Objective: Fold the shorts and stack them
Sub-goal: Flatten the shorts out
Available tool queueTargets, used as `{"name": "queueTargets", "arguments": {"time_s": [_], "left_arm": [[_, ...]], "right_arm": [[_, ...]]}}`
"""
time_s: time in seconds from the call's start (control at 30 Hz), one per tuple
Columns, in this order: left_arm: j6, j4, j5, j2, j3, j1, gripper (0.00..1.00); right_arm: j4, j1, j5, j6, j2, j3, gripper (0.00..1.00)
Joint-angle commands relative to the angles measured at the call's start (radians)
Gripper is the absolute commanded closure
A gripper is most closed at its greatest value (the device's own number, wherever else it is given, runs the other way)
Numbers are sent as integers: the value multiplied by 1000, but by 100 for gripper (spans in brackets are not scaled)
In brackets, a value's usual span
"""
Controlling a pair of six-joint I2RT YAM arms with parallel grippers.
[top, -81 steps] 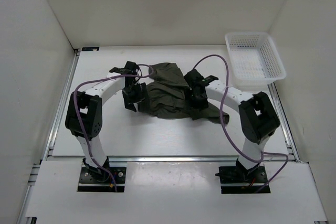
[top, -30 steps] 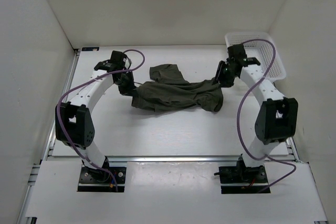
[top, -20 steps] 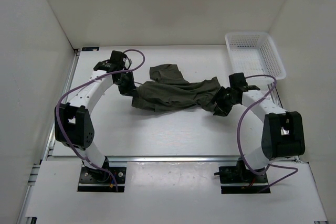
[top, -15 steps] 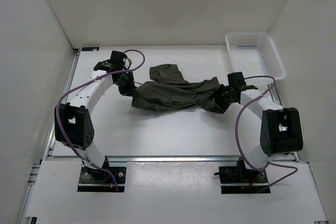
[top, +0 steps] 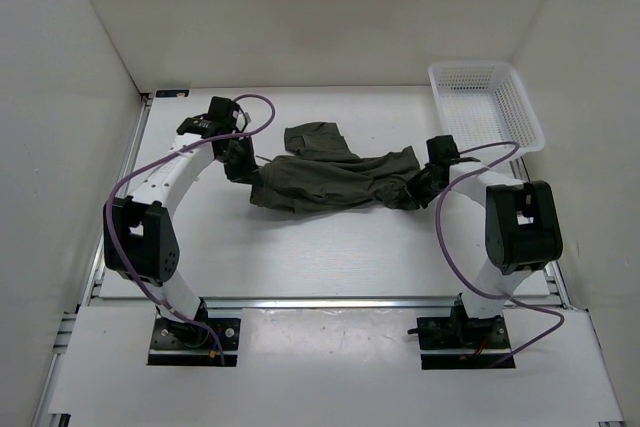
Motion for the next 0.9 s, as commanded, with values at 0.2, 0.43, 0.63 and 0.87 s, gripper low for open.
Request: {"name": "queueTargets", "arguments": {"time_s": [0.2, 0.43, 0.63, 0.87], "left_arm": [[14, -16, 11, -58, 42, 36, 90], [34, -25, 11, -77, 42, 74, 90], [34, -25, 23, -77, 1, 74, 90], [34, -25, 55, -141, -65, 74, 90]], "right_arm": [[-54, -1, 124, -51, -15, 59, 100], [-105, -1, 205, -146, -170, 44, 100], [-137, 8, 252, -183, -310, -77, 100], [-169, 17, 252, -215, -414, -185, 100]]}}
